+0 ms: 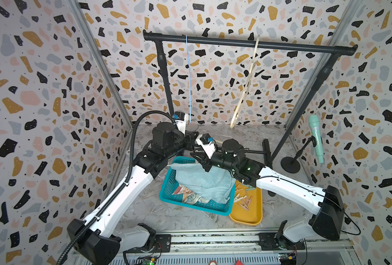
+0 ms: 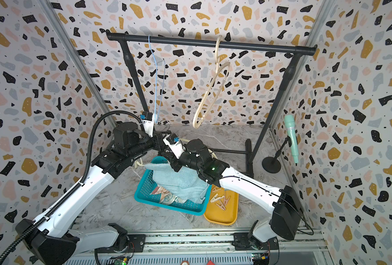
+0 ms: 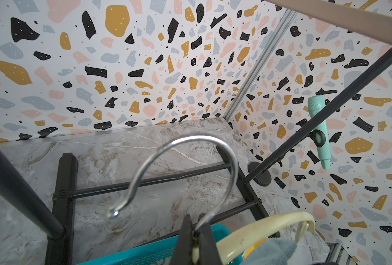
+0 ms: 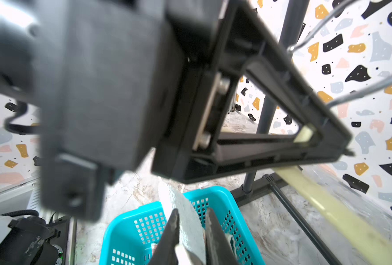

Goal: Remove the clothespins securing towels to the hanger
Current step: Remove the clothespin from the hanger.

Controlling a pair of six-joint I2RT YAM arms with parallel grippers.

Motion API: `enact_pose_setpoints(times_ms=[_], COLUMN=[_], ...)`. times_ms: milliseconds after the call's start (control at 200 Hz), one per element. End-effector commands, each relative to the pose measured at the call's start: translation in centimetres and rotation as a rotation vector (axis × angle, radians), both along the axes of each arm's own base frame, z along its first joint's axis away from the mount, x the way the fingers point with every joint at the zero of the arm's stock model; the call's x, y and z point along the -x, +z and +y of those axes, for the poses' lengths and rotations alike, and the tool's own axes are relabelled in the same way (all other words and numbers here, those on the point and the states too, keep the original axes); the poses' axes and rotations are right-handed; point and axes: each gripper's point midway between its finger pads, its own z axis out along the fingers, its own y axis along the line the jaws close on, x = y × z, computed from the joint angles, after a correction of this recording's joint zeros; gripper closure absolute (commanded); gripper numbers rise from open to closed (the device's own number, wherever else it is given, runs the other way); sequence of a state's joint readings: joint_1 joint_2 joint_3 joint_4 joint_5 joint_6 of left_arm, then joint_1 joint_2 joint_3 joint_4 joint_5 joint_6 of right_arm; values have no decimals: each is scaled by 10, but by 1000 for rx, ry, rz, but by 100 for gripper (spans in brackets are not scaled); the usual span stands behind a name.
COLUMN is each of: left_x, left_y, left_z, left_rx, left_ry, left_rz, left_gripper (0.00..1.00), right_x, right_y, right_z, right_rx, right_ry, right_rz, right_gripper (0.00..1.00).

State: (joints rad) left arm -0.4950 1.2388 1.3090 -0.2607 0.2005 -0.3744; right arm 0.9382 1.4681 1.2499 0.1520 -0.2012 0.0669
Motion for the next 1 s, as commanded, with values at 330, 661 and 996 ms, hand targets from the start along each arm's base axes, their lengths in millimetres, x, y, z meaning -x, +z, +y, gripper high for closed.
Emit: enact_pose_setpoints(times_ms=[330, 661, 996], left_x=[-4, -5, -4], left_y=[31, 37, 45], left_z=[-1, 4, 8], left_rx=[38, 12, 3], left_ry=[7, 33, 49], left_rz=[-102, -121, -140], left_gripper=[100, 100, 100], right_x=[21, 26, 28], right_y=[21, 12, -2], right_z=[-14, -31, -58], right_rx=[-67, -66, -57], right_ry=[23, -17, -105], right_rz=[4, 32, 66], right_gripper=[100, 100, 100])
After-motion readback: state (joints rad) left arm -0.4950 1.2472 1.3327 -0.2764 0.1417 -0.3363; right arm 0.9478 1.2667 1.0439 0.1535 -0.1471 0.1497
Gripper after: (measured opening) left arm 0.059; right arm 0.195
